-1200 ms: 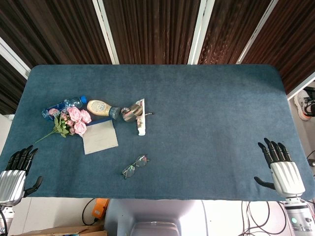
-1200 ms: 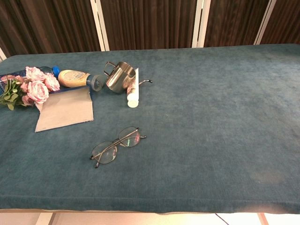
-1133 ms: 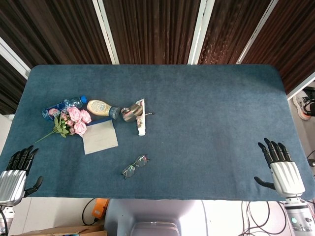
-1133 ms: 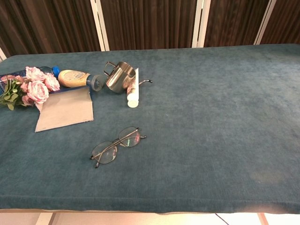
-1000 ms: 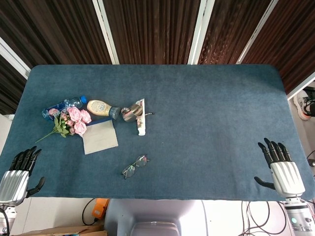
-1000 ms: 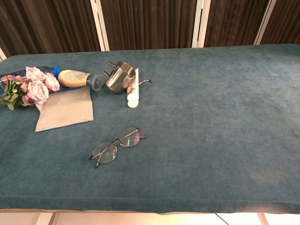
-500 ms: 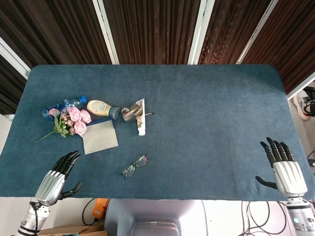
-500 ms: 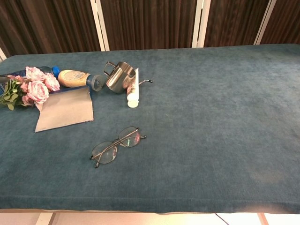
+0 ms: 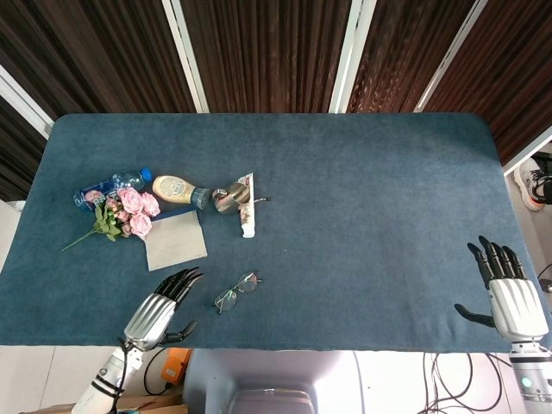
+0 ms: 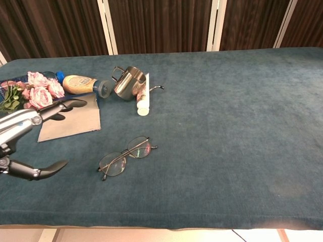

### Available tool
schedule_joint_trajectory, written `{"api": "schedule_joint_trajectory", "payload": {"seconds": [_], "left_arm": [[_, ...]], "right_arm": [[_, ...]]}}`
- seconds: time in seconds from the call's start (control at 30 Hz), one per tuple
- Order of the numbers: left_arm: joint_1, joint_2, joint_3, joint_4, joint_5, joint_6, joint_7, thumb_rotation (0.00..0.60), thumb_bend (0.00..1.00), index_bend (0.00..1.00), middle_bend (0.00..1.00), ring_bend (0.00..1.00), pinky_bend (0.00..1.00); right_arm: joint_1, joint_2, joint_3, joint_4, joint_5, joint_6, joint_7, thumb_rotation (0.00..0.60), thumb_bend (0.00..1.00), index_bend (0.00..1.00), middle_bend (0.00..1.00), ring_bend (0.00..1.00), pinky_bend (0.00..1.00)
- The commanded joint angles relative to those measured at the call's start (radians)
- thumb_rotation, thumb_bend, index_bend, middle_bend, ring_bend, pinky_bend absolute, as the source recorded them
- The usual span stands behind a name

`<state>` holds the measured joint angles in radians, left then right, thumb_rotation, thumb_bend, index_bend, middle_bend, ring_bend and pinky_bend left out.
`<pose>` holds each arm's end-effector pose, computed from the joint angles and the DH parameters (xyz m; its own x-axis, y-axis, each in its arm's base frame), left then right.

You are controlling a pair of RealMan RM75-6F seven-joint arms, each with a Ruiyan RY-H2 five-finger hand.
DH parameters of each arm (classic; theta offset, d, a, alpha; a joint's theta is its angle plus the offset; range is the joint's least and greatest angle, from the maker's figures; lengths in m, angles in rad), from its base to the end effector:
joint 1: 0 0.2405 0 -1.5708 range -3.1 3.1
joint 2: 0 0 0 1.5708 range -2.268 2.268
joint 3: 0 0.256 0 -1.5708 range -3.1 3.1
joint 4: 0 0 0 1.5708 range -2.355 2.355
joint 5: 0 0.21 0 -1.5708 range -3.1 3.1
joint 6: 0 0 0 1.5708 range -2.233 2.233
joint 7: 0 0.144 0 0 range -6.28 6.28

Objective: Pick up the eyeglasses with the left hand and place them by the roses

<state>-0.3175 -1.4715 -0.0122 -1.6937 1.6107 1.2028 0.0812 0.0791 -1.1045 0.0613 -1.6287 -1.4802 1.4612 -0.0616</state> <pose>-0.1880 0.2064 0.0059 0.1774 0.3034 0.9362 0.9247 -0.3770 -0.0530 -0.3127 -0.1814 0.1617 0.4463 -0.0180 0.8947 -0.8946 0.0130 0.4466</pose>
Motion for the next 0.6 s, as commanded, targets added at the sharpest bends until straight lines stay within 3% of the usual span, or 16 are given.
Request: {"api": "schedule_joint_trajectory", "payload": {"seconds": [0.03,0.6], "left_arm": [[-0.024,-0.06,-0.025,0.026,-0.041,-0.025,0.033,0.6,0.34,0.0,0.0,0.0,0.12],[-0.101,-0.223,-0.068,0.128,-0.172,-0.109,0.068,0.6,0.31,0.0,0.0,0.0,0.11]], "right_arm": [[-0.002,0.005,0.007,-0.001,0.009,0.003,0.011,0.6,0.15,0.0,0.0,0.0,0.0],[0.001,0.014,0.027,-0.001,0.048,-0.008,0.028,0.6,0.15,0.0,0.0,0.0,0.0]]}}
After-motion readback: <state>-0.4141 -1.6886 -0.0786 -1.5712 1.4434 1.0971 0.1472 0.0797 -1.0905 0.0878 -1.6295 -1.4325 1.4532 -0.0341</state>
